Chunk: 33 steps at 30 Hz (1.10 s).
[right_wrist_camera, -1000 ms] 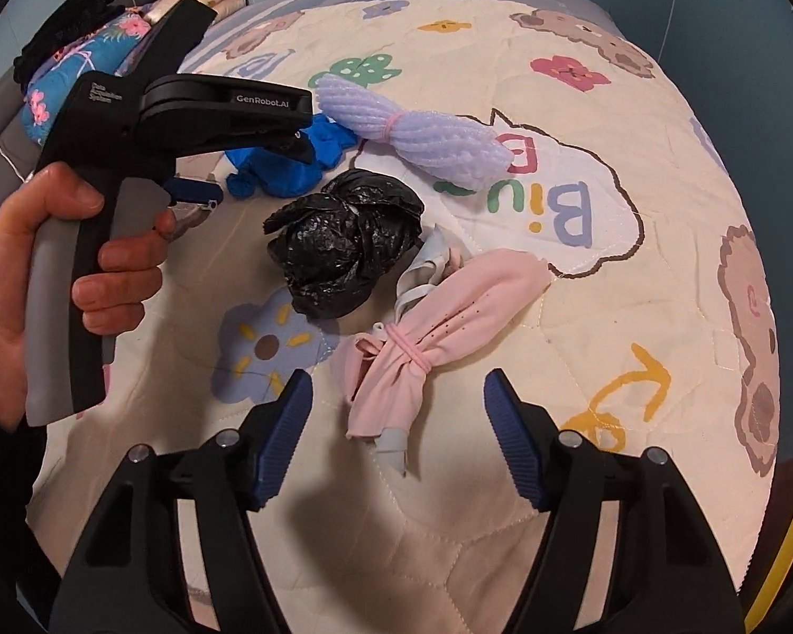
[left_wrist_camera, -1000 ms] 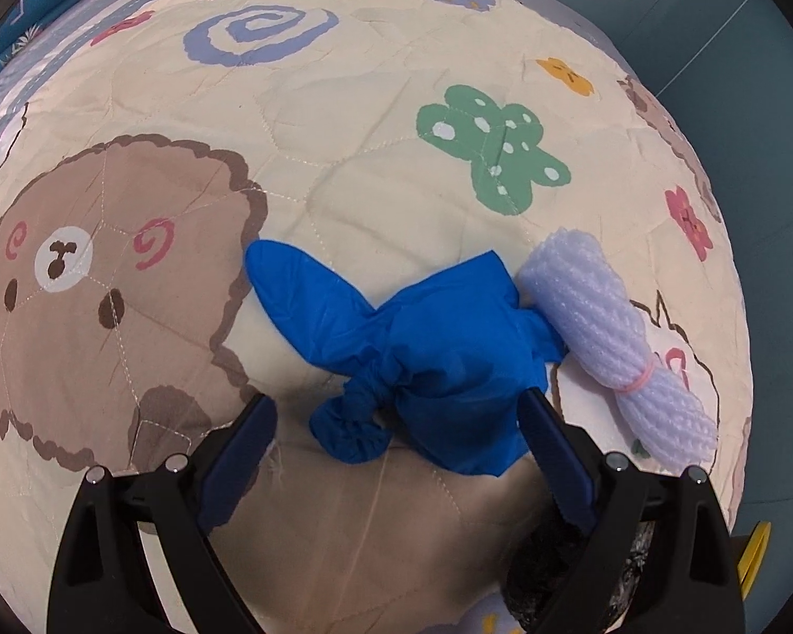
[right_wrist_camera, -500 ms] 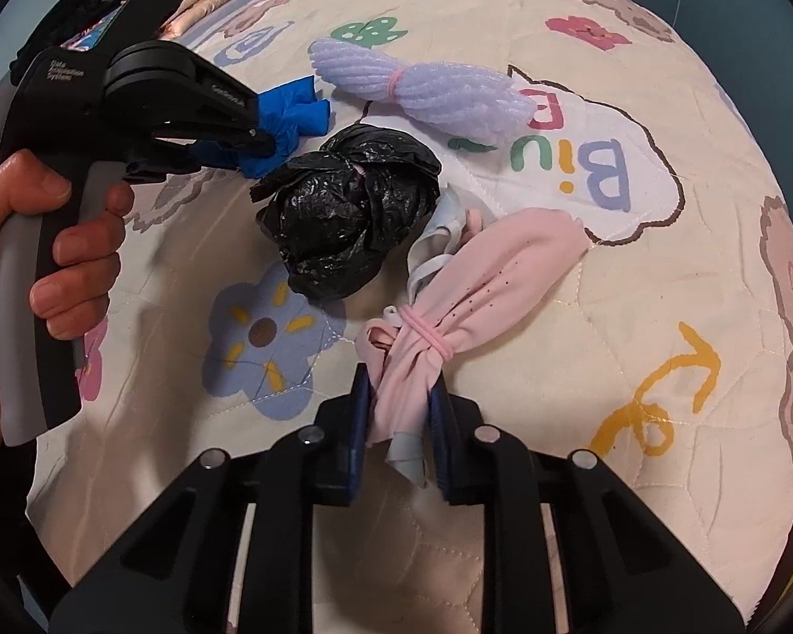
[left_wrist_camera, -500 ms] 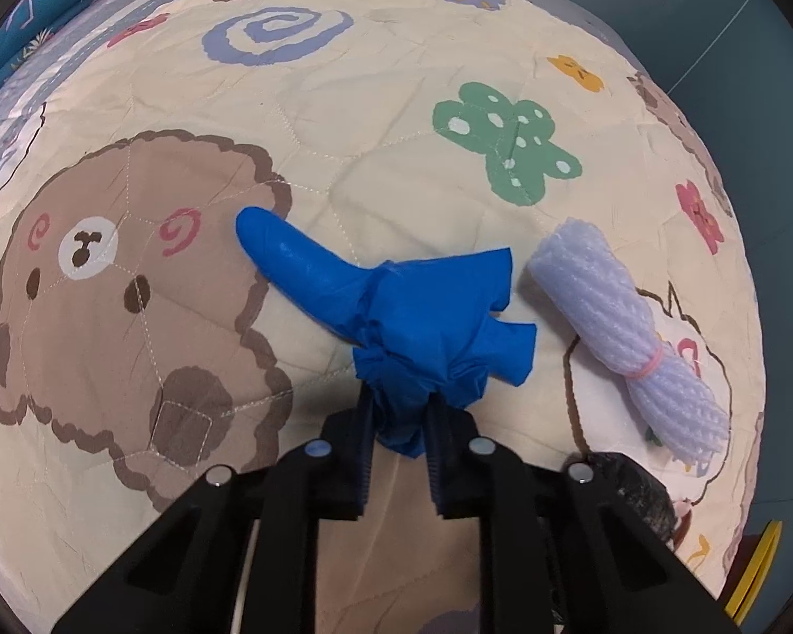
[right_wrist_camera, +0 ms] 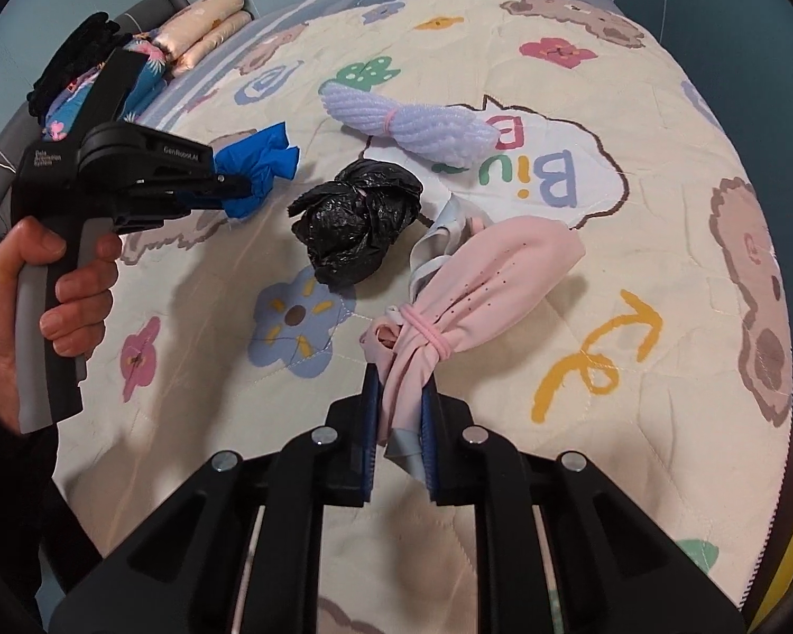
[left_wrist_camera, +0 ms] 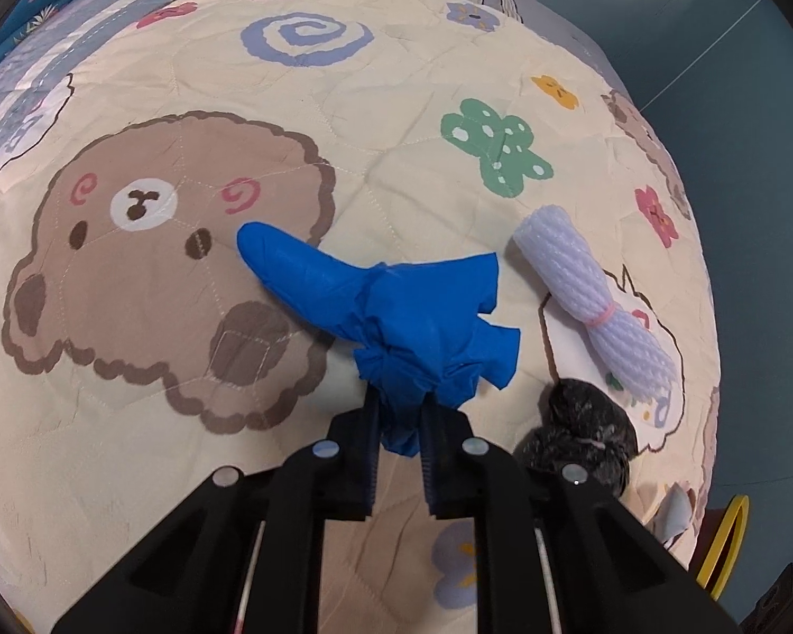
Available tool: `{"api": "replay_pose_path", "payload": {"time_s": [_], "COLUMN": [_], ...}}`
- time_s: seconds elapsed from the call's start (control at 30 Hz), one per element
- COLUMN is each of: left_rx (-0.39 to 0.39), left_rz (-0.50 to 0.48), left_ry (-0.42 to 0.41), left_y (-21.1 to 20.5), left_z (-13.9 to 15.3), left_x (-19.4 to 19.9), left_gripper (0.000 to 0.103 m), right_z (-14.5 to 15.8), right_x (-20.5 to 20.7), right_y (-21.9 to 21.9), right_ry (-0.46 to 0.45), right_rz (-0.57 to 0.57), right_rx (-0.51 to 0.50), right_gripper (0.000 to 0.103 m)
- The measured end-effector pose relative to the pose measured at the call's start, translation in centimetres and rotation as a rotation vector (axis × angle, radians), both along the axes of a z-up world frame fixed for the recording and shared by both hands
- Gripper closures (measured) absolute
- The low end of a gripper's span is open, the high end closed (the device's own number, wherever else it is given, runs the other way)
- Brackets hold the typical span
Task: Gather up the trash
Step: 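Grasp the blue glove with the left tool while the right tool grasps the pink cloth, then carry the blue glove and pink cloth with both tools over the yellow-rimmed bin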
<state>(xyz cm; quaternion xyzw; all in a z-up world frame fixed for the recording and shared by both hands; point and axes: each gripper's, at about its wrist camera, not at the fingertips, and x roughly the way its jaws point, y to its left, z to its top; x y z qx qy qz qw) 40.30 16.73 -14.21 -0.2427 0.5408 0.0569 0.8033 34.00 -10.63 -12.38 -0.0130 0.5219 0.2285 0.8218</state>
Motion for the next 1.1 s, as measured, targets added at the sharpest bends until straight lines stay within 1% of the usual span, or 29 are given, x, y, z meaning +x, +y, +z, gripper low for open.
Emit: {"api": "replay_pose_path", "payload": {"time_s": [0.3, 0.57, 0.83, 1.1], "left_rx": [-0.022, -0.015, -0.003, 0.000], "left_rz": [-0.011, -0.043, -0.091, -0.142], "left_ry": [-0.017, -0.047, -0.069, -0.085], "left_y": [0.2, -0.6, -2.5, -5.2], "left_z": [1.2, 3.2, 5.1, 6.6], "left_x": [-2.6, -4.7, -6.2, -7.3], "left_gripper": [0.091, 0.091, 0.091, 0.091], "right_z": [3.1, 5.7, 7.4, 8.5], "right_x": [-3.3, -6.7, -9.5, -11.5], "right_y": [-3.0, -6.3, -8.7, -11.6], "right_ry": [-0.044, -0.088, -0.119, -0.141], "right_rz": [-0.018, -0.029, -0.030, -0.068], "right_rx": [0.031, 0.043, 0.052, 0.079], "right_gripper": [0.089, 0.089, 0.089, 0.089]}}
